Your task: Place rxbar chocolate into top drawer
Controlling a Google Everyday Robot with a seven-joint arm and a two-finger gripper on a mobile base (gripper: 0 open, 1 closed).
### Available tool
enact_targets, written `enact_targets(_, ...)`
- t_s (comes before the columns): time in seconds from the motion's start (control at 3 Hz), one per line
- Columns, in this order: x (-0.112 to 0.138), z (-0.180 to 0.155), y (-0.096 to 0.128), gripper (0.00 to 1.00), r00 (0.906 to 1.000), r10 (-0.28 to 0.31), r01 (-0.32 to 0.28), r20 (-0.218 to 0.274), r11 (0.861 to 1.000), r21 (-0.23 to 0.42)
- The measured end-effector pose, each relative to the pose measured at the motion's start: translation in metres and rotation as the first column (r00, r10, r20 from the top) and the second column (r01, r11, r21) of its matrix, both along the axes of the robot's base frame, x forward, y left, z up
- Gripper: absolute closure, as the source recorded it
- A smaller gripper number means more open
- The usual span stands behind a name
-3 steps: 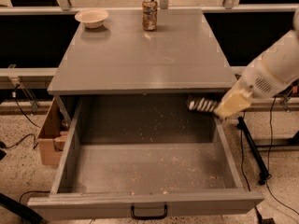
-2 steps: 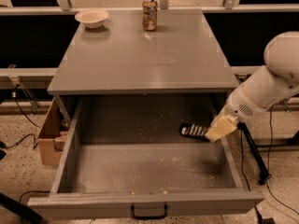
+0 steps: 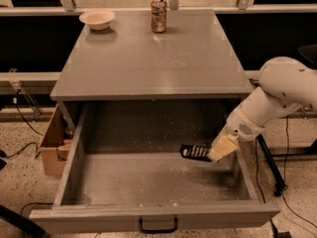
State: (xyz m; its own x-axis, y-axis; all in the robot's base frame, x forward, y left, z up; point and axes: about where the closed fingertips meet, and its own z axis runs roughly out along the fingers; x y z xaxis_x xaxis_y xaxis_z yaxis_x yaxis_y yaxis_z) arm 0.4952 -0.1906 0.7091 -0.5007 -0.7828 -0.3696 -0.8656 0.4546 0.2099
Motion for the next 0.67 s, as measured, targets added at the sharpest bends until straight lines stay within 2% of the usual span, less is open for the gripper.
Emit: enact_targets(0.67,-0.0008,-0.0018,0.0017,0.59,1.0000,0.004,-0.004,-0.004,1.000,0.000)
